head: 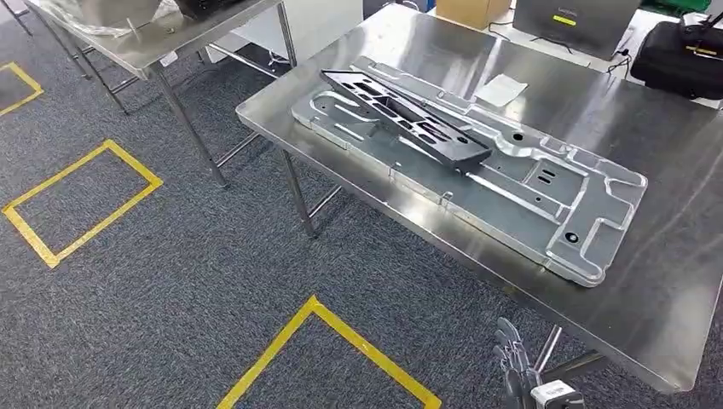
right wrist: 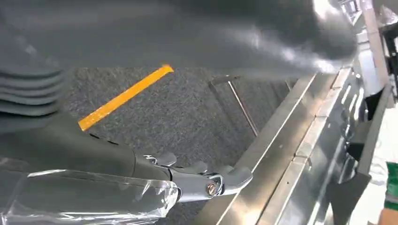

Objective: Take the parts from the cabinet and place them on the table.

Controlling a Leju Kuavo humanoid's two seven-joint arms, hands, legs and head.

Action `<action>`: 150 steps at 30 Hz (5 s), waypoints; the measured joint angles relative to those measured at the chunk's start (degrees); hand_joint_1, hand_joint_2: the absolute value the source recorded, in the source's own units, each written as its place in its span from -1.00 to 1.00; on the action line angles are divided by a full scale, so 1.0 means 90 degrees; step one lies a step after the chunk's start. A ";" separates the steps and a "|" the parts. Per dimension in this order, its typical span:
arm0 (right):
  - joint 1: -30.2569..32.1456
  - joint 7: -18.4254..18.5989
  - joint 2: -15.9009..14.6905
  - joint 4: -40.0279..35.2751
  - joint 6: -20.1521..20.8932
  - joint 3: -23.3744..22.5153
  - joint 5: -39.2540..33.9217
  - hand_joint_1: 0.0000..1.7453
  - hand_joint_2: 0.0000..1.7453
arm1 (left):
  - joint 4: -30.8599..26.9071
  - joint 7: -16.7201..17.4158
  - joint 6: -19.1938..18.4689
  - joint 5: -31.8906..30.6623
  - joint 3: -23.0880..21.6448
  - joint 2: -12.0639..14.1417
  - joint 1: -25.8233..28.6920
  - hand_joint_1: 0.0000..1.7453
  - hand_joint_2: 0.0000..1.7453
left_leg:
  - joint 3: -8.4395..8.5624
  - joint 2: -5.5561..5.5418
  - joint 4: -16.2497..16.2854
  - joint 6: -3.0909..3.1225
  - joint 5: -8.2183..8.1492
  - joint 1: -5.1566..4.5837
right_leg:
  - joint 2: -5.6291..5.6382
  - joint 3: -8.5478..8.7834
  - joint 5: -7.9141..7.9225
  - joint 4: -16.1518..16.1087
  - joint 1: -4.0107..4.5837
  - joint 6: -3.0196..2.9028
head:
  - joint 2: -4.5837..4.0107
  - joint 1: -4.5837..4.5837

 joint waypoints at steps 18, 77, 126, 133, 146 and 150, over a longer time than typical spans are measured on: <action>0.0049 0.0058 0.0012 0.0015 0.0002 -0.0022 0.0024 -1.00 -1.00 | 0.0002 0.0010 0.0007 0.0000 -0.0085 -0.0029 -0.0011 -1.00 -1.00 | 0.0994 0.0045 -0.2202 0.0444 0.1126 -0.0215 | -0.0006 -0.0379 -0.0199 0.0835 0.0027 0.0261 | 0.0000 0.0003; -0.2004 0.0913 -0.0862 0.1275 -0.0464 0.2069 0.1787 -1.00 1.00 | 0.0002 0.0428 -0.0252 0.0000 -0.0544 0.0491 -0.0062 -1.00 -1.00 | 0.0850 0.0048 -0.2248 0.0439 0.1272 -0.0233 | -0.0003 -0.0793 -0.0738 0.1648 0.0026 0.0241 | 0.0000 -0.0044; -0.1210 0.1200 -0.0750 0.0721 -0.1841 0.2025 0.0537 -1.00 1.00 | -0.0007 0.0175 0.1197 -0.0258 -0.1341 -0.1409 -0.1029 -1.00 -1.00 | 0.0585 0.0022 -0.1486 0.0226 0.1042 -0.0220 | 0.0034 0.0068 0.0138 -0.0171 0.0050 -0.0010 | 0.0000 -0.0073; -0.1146 0.1282 -0.0636 0.0721 -0.1843 0.2006 0.0537 -1.00 1.00 | -0.0318 0.0854 0.1679 -0.1103 -0.1332 -0.1367 -0.1224 -1.00 -1.00 | 0.0903 0.0028 -0.2282 0.0438 0.1271 -0.0244 | 0.0002 0.0048 0.0059 -0.0135 0.0053 0.0241 | 0.0000 -0.0045; -0.1009 0.0590 -0.0535 0.0862 -0.1841 0.1926 0.0236 -1.00 -1.00 | -0.8165 0.6331 0.3511 -0.9730 0.1777 0.1472 0.0911 -1.00 -1.00 | 0.0848 0.0077 -0.2013 0.0203 0.1035 -0.0229 | 0.0081 0.0045 0.0031 -0.0053 0.0059 0.0082 | 0.0000 0.0063; -0.0764 0.0612 -0.0849 0.0678 -0.1846 0.1921 0.0034 -1.00 -1.00 | -0.6987 0.2225 0.0856 -0.7274 0.3776 0.1403 0.1769 -1.00 -1.00 | 0.0515 0.0087 -0.1237 0.0065 0.0474 -0.0183 | 0.0089 0.0080 0.0071 -0.0143 0.0010 -0.0044 | 0.0000 0.0024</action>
